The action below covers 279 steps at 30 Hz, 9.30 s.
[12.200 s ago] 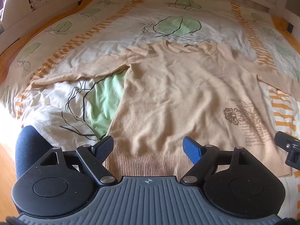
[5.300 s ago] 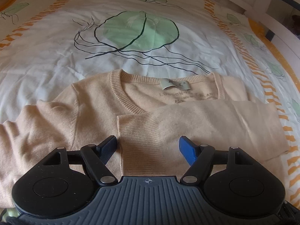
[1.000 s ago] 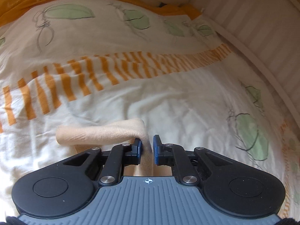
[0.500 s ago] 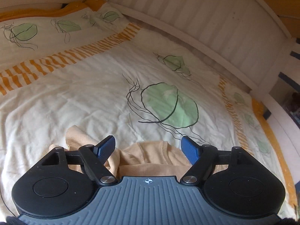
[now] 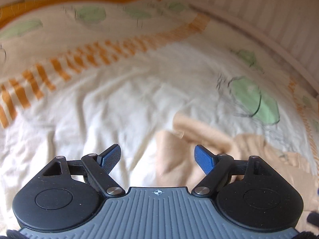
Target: Fold small clothes
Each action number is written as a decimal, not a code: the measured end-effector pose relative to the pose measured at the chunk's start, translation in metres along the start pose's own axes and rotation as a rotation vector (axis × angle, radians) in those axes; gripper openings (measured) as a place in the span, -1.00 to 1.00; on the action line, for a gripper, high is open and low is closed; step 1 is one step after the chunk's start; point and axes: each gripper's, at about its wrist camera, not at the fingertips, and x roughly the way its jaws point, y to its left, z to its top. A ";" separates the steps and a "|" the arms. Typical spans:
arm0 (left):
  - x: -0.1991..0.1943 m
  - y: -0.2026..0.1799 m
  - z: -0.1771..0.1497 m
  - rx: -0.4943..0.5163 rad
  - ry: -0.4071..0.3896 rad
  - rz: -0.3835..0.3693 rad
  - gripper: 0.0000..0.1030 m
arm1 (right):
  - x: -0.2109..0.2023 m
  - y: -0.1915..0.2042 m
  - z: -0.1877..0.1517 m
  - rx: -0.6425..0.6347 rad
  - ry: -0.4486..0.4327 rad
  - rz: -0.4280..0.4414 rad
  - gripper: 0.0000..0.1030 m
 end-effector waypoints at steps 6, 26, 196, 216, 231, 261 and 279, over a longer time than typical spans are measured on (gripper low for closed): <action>0.016 -0.003 -0.001 0.085 0.098 0.010 0.56 | 0.041 0.035 0.047 -0.107 -0.035 0.060 0.99; 0.004 0.009 0.011 -0.033 0.006 -0.013 0.56 | 0.138 0.086 0.070 -0.193 0.050 0.065 -0.78; 0.026 -0.111 -0.014 0.502 -0.015 0.129 0.71 | -0.013 -0.231 -0.069 0.341 0.051 -0.313 0.06; 0.052 -0.108 -0.046 0.542 0.070 0.074 1.00 | -0.019 -0.200 -0.098 0.259 0.040 -0.372 0.51; 0.056 -0.095 -0.042 0.482 0.087 0.075 1.00 | -0.006 -0.221 -0.057 0.284 -0.070 -0.372 0.59; 0.053 -0.112 -0.003 0.388 0.021 0.082 0.99 | -0.009 -0.246 -0.084 0.386 -0.033 -0.421 0.71; -0.105 -0.104 -0.101 0.353 0.012 -0.116 0.99 | -0.141 -0.160 -0.154 0.469 0.011 -0.234 0.73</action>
